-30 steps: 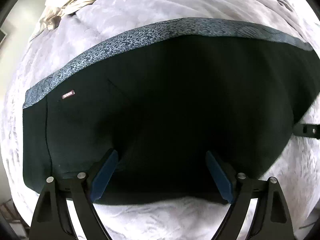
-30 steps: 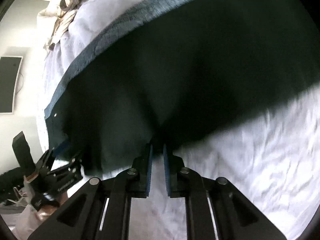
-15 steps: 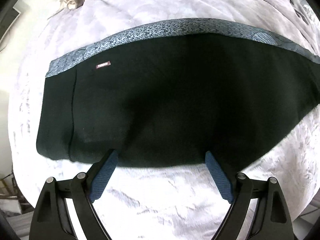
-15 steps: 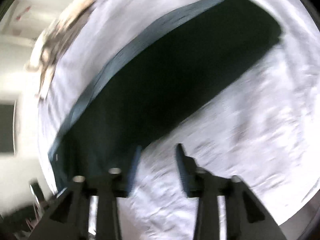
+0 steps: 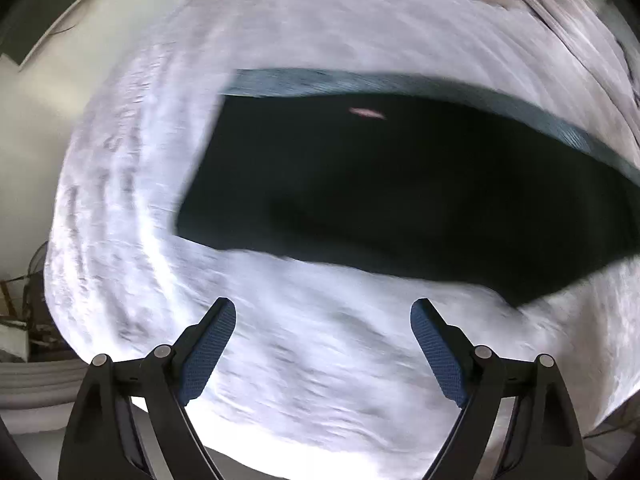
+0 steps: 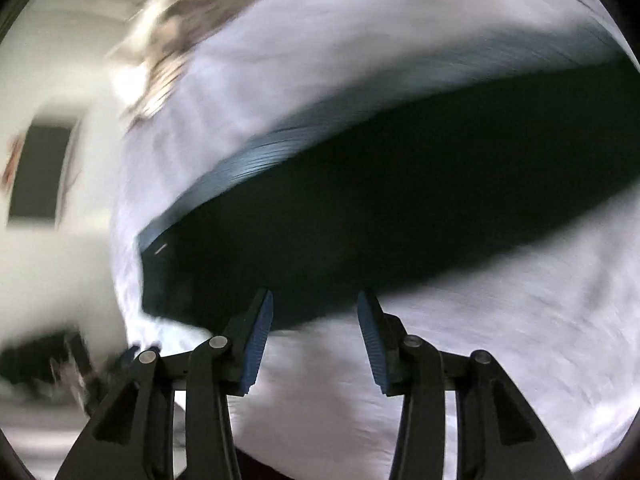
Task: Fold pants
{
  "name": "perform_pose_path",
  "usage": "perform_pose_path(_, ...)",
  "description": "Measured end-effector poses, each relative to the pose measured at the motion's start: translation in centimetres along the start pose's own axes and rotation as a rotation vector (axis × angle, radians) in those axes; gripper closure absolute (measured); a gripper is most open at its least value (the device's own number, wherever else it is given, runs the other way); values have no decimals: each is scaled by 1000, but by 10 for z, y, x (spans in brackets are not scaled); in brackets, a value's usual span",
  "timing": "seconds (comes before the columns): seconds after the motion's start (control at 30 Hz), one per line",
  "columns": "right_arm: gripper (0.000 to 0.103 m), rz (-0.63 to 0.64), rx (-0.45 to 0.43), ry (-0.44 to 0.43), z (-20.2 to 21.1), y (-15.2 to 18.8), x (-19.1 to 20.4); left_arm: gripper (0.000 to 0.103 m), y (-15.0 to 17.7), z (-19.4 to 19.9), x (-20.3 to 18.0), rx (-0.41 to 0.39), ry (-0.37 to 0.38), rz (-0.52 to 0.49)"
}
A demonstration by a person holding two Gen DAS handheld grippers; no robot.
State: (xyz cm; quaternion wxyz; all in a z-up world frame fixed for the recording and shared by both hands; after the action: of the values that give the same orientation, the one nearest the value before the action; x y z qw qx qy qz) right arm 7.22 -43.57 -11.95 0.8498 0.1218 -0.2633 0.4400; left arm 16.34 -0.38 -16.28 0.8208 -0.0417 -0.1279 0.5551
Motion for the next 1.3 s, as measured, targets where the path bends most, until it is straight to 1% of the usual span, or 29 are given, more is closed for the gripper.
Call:
perform_pose_path(0.1, 55, 241, 65, -33, -41, -5, 94, 13, -9, -5, 42, -42, 7, 31)
perform_pose_path(0.13, 55, 291, 82, -33, -52, -2, 114, 13, -12, -12, 57, -46, 16, 41)
perform_pose_path(0.17, 55, 384, 119, -42, -72, -1, 154, 13, -18, -18, 71, -46, 22, 48)
perform_pose_path(0.2, 55, 431, 141, -57, -84, 1, 176, 13, -23, -25, 82, -47, 28, 50)
perform_pose_path(0.23, 52, 518, 184, -80, -106, 3, 215, 13, -32, -37, 90, -50, 45, 48)
perform_pose_path(0.27, 49, 572, 204, -84, -121, 3, 238, 13, -37, -43, 96, -51, 70, 46)
perform_pose_path(0.3, 44, 649, 232, -81, -141, 5, 266, 13, -42, -48, 100, -49, 86, 45)
perform_pose_path(0.33, 42, 690, 248, -75, -155, 6, 281, 13, -47, -57, 104, -45, 119, 40)
perform_pose_path(0.4, 42, 785, 286, -30, -201, 3, 319, 13, -52, -64, 104, -51, 171, 34)
perform_pose_path(0.5, 42, 861, 309, 26, -251, -8, 350, 13, -55, -74, 103, -52, 236, 32)
perform_pose_path(0.53, 42, 863, 313, 40, -259, -8, 352, 15, -56, -78, 103, -51, 256, 33)
perform_pose_path(0.57, 42, 857, 318, 64, -271, -13, 352, 22, -56, -83, 103, -49, 278, 35)
perform_pose_path(0.63, 42, 835, 337, 102, -291, -20, 350, 26, -56, -89, 101, -42, 317, 41)
perform_pose_path(0.67, 42, 829, 346, 111, -298, -22, 352, 31, -57, -90, 101, -50, 335, 48)
perform_pose_path(0.7, 46, 825, 361, 120, -302, -23, 348, 44, -57, -90, 100, -54, 356, 51)
perform_pose_path(0.73, 74, 820, 380, 143, -307, -22, 343, 50, -57, -88, 97, -55, 393, 52)
perform_pose_path(0.77, 90, 819, 386, 159, -307, -21, 340, 58, -56, -87, 94, -59, 409, 51)
perform_pose_path(0.8, 93, 822, 378, 166, -306, -21, 339, 58, -56, -83, 93, -70, 399, 43)
perform_pose_path(0.83, 95, 832, 362, 149, -299, -19, 342, 59, -54, -79, 92, -83, 386, 28)
perform_pose_path(0.9, 100, 858, 362, 90, -287, -11, 354, 60, -49, -73, 91, -101, 371, 11)
perform_pose_path(0.93, 100, 854, 393, 42, -281, -3, 360, 60, -44, -72, 91, -102, 362, 6)
perform_pose_path(1.03, 100, 875, 398, 59, -292, 1, 367, 59, -37, -79, 93, -89, 344, 26)
perform_pose_path(1.07, 100, 854, 398, 71, -302, -1, 365, 57, -37, -81, 94, -82, 335, 48)
perform_pose_path(1.13, 100, 805, 381, 122, -325, -8, 354, 47, -39, -78, 96, -86, 305, 74)
perform_pose_path(1.17, 100, 790, 369, 143, -330, -11, 349, 38, -41, -75, 99, -100, 265, 85)
perform_pose_path(1.2, 99, 764, 359, 143, -333, -13, 346, 37, -44, -69, 102, -115, 230, 91)
perform_pose_path(1.23, 95, 717, 344, 115, -329, -17, 345, 37, -46, -64, 104, -127, 226, 94)
perform_pose_path(1.27, 94, 690, 328, 101, -323, -20, 345, 37, -51, -58, 103, -138, 235, 99)
perform_pose_path(1.3, 90, 663, 308, 85, -312, -24, 345, 37, -54, -54, 103, -147, 238, 102)
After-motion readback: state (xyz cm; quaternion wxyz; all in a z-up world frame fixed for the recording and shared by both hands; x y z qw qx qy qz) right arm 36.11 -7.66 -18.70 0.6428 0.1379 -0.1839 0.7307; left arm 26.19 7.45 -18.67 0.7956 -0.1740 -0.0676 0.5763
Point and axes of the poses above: each gripper's, at about its wrist camera, not at the fingertips, and z roughly against the way its jaws point, x to its left, y to its underside, the point moved 9 cm from there along -z, roughly the way its jaws point, and after that the axes turned 4 degrees about -z, right-handed, at the moved point
